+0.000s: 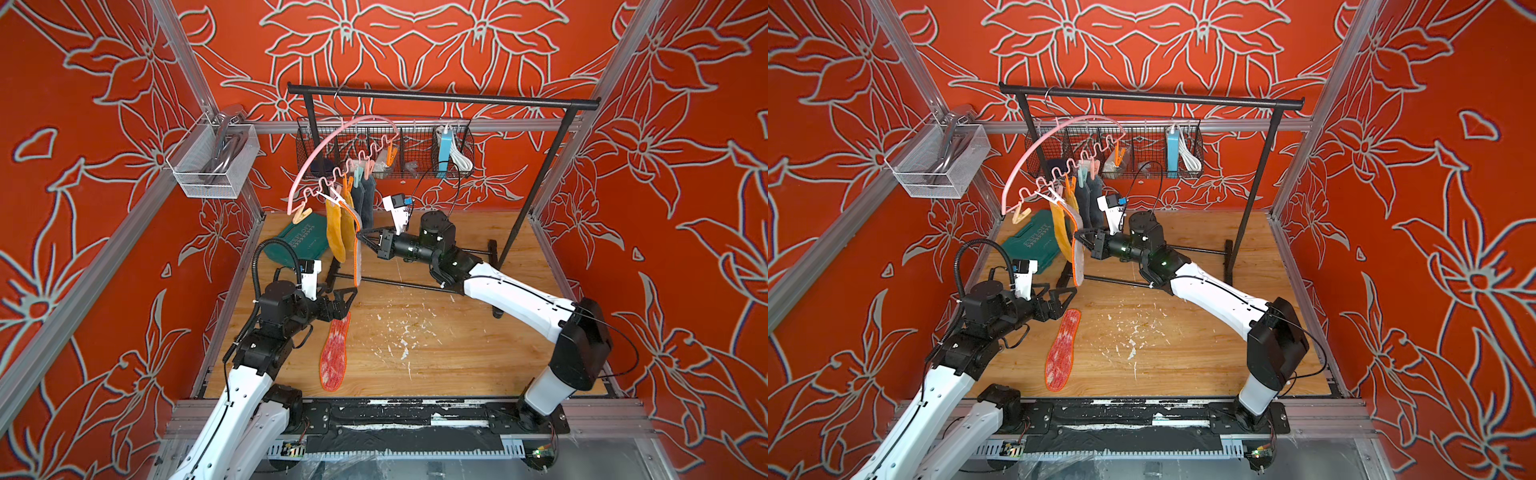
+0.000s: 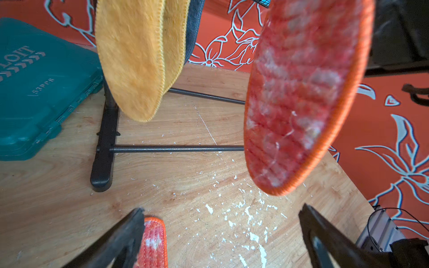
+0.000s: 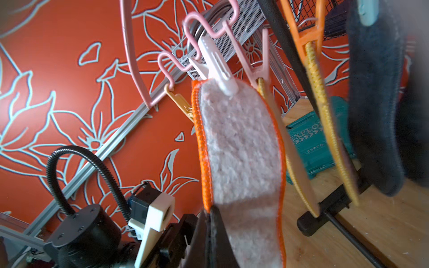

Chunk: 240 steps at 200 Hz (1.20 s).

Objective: Take the shoe insoles off the hanger
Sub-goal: Remove the insole from the hanger.

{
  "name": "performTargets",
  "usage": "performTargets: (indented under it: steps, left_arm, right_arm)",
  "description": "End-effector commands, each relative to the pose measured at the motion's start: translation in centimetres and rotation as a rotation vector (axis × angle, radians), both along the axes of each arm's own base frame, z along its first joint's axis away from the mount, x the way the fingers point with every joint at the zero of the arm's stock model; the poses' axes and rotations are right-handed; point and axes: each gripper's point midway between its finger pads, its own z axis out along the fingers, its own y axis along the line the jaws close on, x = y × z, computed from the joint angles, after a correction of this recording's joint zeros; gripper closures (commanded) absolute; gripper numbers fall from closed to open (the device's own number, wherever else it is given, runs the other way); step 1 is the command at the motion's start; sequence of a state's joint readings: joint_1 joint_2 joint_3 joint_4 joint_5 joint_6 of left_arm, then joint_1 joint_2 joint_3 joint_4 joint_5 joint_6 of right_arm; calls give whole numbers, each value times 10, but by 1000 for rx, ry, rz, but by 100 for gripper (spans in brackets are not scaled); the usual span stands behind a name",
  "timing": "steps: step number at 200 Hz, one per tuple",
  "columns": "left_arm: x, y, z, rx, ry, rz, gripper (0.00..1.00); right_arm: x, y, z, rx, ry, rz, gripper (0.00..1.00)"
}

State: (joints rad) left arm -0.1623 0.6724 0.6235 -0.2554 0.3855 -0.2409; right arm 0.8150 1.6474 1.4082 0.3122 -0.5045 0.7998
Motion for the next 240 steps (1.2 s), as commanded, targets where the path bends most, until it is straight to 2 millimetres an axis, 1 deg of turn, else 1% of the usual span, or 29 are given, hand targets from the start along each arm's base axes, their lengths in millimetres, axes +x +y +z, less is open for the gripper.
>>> performTargets:
  steps: [1, 27, 52, 80, 88, 96, 136, 140, 150, 153, 161, 164, 171, 179, 195, 225, 240]
  left_arm:
    - [-1, -9, 8, -36, -31, -56, 2]
    - [-2, -13, 11, -52, -47, -82, 2]
    - [-3, -10, 13, -44, -62, -64, 2]
    - [-4, -6, 20, -36, -105, -41, 6]
    - [-5, -5, 21, -36, -117, -39, 9]
    - [-5, -5, 24, -32, -128, -38, 15]
    - [-11, -7, 34, -7, -182, -68, 58]
    - [-12, -7, 35, -6, -188, -73, 64]
    - [-13, -8, 37, -2, -199, -79, 87]
    - [-14, -7, 37, -2, -201, -78, 92]
    - [-14, -6, 38, -2, -204, -71, 100]
    - [-14, -6, 38, -3, -206, -69, 100]
    - [-14, -5, 38, -3, -212, -63, 100]
    - [-14, -4, 38, -4, -217, -58, 100]
    - [-15, -4, 39, -3, -221, -54, 100]
    - [-14, -5, 38, -1, -216, -59, 100]
    - [-14, -5, 37, 0, -212, -59, 100]
  right_arm:
    - [-9, -7, 11, 43, 62, -12, 100]
    - [-14, -9, 16, 54, 62, -31, 100]
    - [-17, -6, 18, 53, 55, -35, 100]
    - [-23, 3, 13, 54, 79, -35, 100]
    - [-25, 6, 12, 55, 88, -25, 100]
    - [-27, 10, 10, 57, 94, -14, 100]
    - [-26, 18, 5, 52, 108, -3, 100]
    - [-26, 18, 5, 51, 106, -3, 100]
    - [-25, 18, 4, 40, 102, -5, 100]
    - [-25, 19, 3, 36, 98, -5, 100]
    - [-24, 19, 2, 21, 90, -6, 100]
    - [-24, 19, 0, 13, 88, -7, 99]
    - [-23, 20, 0, -3, 84, -9, 92]
    - [-21, 20, -1, -21, 72, -10, 82]
    - [-18, 20, -1, -57, 29, -10, 69]
    - [-3, 16, 5, -141, -98, -35, 61]
    - [6, 12, 6, -199, -163, -67, 54]
